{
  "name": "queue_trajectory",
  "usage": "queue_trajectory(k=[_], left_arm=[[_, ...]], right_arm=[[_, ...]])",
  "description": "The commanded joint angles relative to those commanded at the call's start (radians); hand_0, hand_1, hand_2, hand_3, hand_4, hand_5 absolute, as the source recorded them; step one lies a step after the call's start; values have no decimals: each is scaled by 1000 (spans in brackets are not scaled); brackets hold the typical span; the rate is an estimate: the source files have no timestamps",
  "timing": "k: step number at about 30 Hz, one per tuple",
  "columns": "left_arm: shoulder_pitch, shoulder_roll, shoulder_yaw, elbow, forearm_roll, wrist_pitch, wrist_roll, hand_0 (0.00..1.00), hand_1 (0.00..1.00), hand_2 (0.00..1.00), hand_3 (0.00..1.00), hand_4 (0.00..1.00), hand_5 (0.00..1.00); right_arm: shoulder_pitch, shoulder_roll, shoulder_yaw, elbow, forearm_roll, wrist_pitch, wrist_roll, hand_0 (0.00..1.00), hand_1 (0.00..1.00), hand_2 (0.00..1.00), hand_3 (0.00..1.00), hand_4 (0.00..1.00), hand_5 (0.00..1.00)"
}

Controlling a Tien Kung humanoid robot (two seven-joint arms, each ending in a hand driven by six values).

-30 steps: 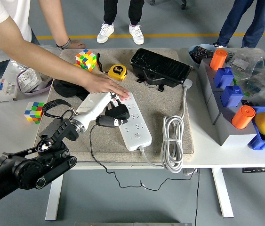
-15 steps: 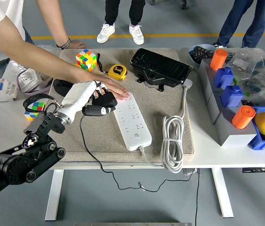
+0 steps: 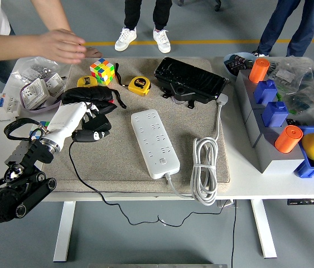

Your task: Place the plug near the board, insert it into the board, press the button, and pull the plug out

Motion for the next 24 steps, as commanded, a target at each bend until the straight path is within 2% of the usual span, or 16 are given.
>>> queue_trajectory(k=[1,2,7,8,13,14,19,20,24], left_arm=[[0,-1,1,3,0,-1,-2,200,399,445,512,811,162],[0,-3,3,5,-1,-3,-1,238,456,498,544,827,170],[1,-8,5,11,4,-27,15,238,456,498,544,827,170],[1,-9,5,11,5,-30,17,289,520,548,570,883,251],[7,-9,0,10,-1,-48,24,289,520,548,570,883,251],[8,-8,-2,8,-7,-54,24,388,589,586,602,971,416],[12,-6,-9,-2,-6,-68,27,388,589,586,602,971,416],[13,-6,-10,-4,-5,-71,30,418,618,636,642,998,439],[24,-3,-30,-19,1,-79,33,418,618,636,642,998,439]], right_arm=[[0,0,0,1,-1,0,0,601,593,543,545,786,212],[-1,-1,2,3,-2,0,0,600,592,542,545,786,211],[-2,-3,1,5,-4,0,0,600,592,542,545,786,211],[-3,-3,0,5,-4,0,0,601,592,542,545,786,211],[-5,-2,-1,4,-3,1,0,601,592,542,545,786,211],[-5,-2,-1,4,-3,1,0,602,592,543,545,786,211],[-4,0,5,4,-4,1,0,602,592,543,545,786,211],[-4,1,5,4,-3,1,0,600,592,542,545,786,211],[-4,2,9,4,-4,1,0,600,592,542,545,786,211]])
